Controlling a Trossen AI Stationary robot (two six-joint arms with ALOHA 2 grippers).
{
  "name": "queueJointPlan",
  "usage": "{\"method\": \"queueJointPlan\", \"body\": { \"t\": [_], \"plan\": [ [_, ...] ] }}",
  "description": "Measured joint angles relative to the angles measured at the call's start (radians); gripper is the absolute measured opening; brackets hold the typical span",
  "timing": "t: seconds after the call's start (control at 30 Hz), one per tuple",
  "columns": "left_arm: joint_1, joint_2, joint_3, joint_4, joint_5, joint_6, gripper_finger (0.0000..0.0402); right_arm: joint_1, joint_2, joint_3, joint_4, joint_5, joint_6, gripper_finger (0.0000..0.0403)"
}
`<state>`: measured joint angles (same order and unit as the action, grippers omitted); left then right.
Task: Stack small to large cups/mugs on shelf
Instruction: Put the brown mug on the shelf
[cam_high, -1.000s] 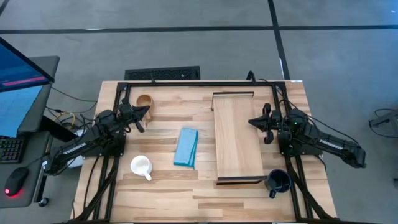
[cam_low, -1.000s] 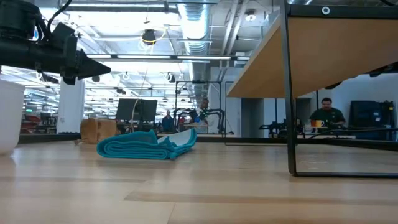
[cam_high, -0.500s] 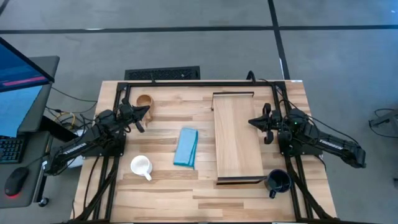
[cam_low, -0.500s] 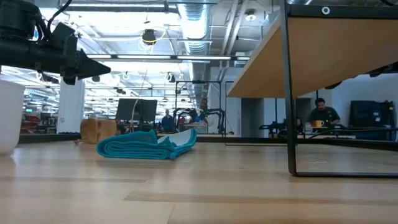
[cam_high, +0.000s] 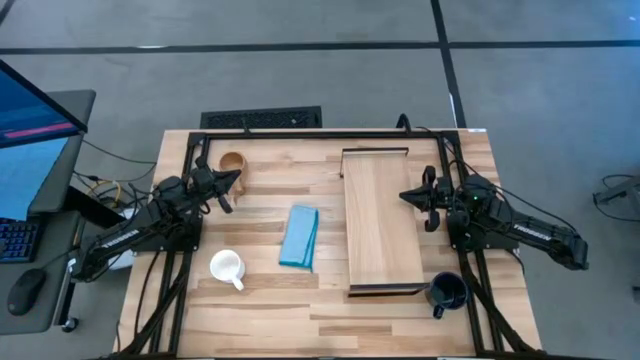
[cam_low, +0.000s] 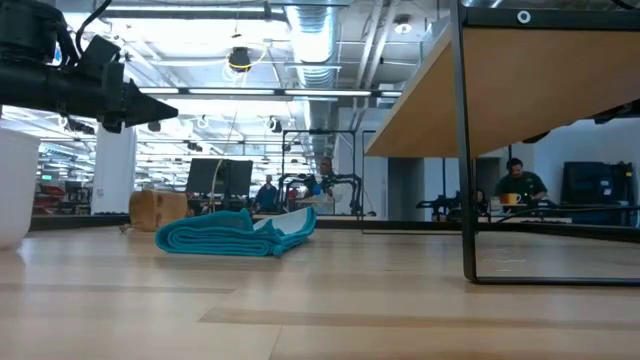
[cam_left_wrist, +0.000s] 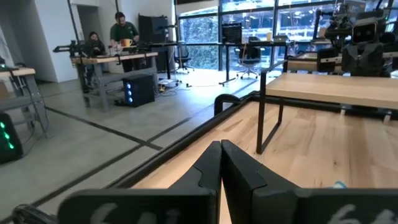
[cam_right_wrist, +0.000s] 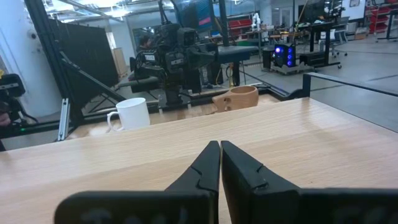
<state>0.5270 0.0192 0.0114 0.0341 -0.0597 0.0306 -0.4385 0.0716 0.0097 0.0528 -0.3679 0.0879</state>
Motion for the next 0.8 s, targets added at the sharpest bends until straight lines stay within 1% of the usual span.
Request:
{"method": "queueJointPlan", "body": {
  "t": [0.13,0.33,0.47,0.53,0.63,0.8],
  "plan": [
    [0.000,0.000,0.000,0.000,-0.001,0.010,0.0016,0.000,0.000,0.000,0.000,0.000,0.000,0.0037],
    [0.000,0.000,0.000,0.001,-0.006,0.010,0.0070,0.000,0.000,0.000,0.000,0.000,0.000,0.0037],
    [0.001,0.000,0.005,0.004,-0.020,0.013,0.0094,0.000,0.000,0.000,0.000,0.000,0.000,0.0037],
    [0.001,0.000,0.013,0.015,-0.058,0.018,0.0100,0.000,0.000,0.000,0.000,0.000,0.000,0.0037],
    [0.001,0.000,0.026,0.030,-0.090,0.023,0.0104,0.000,0.000,0.000,0.000,0.000,0.000,0.0037],
    [0.001,0.000,0.040,0.030,-0.101,0.131,0.0105,0.000,0.000,0.000,0.000,0.000,0.000,0.0037]
  ]
}}
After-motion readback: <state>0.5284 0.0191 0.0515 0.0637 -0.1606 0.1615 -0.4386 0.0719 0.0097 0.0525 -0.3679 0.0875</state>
